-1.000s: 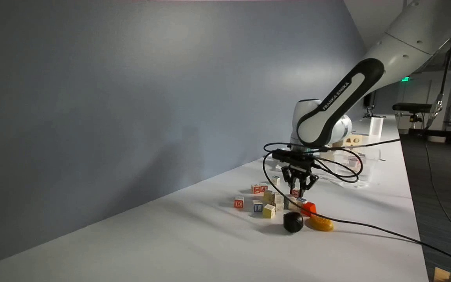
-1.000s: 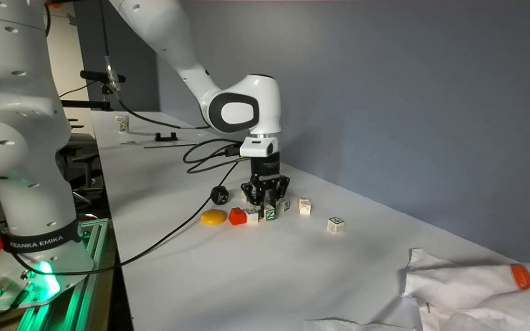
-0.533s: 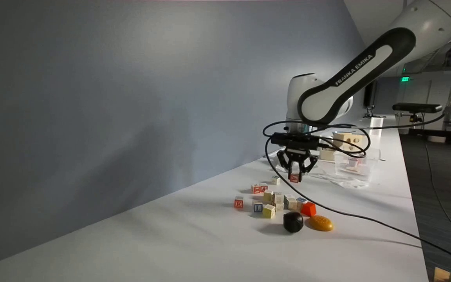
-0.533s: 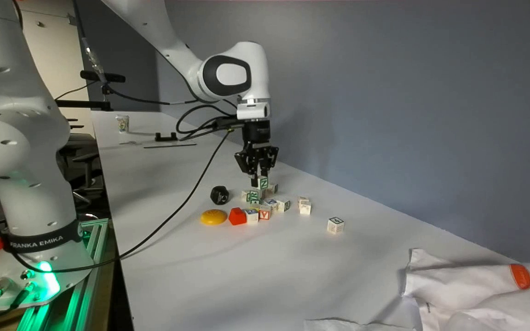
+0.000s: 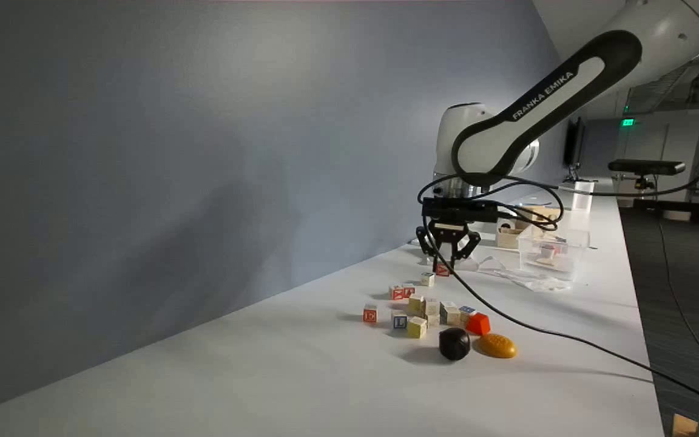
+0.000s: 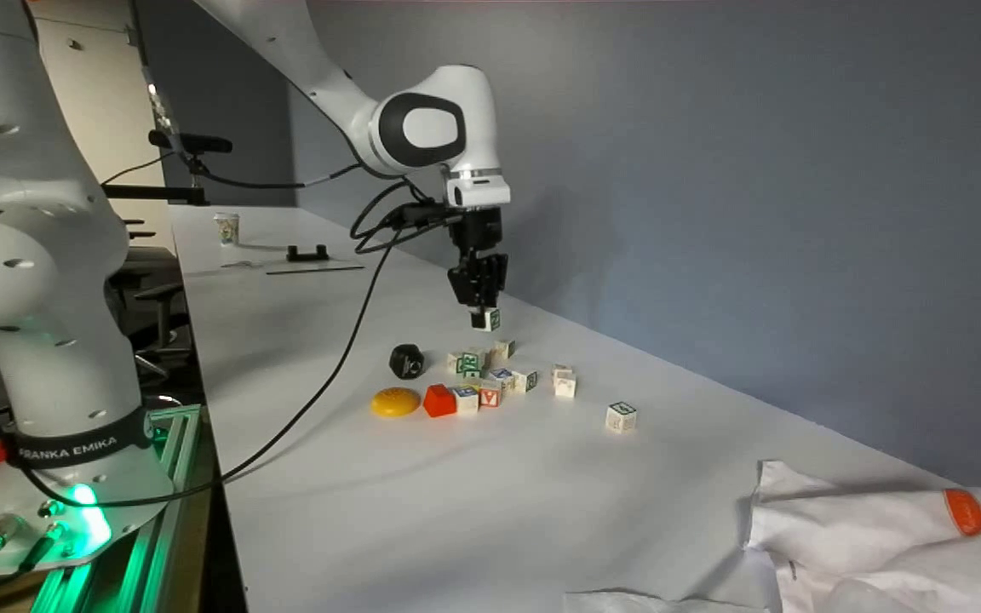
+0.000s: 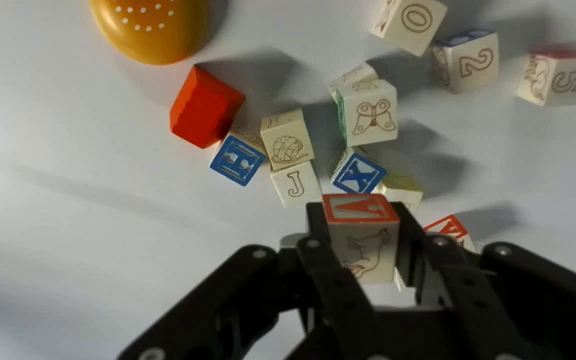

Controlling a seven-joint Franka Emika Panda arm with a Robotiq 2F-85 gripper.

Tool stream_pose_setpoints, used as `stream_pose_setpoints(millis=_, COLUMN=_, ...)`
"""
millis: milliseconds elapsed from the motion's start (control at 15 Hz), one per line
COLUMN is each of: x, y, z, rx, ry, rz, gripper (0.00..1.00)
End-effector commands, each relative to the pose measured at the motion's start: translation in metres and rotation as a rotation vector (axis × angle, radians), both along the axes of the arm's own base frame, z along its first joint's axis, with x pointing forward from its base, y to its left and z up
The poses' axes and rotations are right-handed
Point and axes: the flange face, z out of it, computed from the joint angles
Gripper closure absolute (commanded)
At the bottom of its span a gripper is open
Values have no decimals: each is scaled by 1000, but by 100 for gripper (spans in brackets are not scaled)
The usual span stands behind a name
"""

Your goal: Place one block on top of the stacked blocks.

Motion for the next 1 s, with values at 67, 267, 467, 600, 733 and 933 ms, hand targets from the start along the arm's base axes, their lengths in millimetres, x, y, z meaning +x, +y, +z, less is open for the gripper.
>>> stream_pose_setpoints(millis=67, x=10, y=6, z=-2, rx=82, ry=10, rz=147, gripper=87)
stream_pose_setpoints(millis=267, x=15, y=8, z=-10, rx=111, ry=36, rz=202, gripper=87)
stream_pose_setpoints(millis=467, x=21, y=8, z=-20, rx=125, ry=59, rz=232, gripper=87)
stream_pose_setpoints(millis=600, x=25, y=9, z=-26, rx=127, ry=75, rz=251, gripper=87)
stream_pose_setpoints(millis=733, x=29, y=13, z=-33, rx=120, ry=93, rz=258, gripper=87)
stream_pose_setpoints(millis=933, x=33, y=23, z=-41, rx=116, ry=120, rz=269, gripper=87)
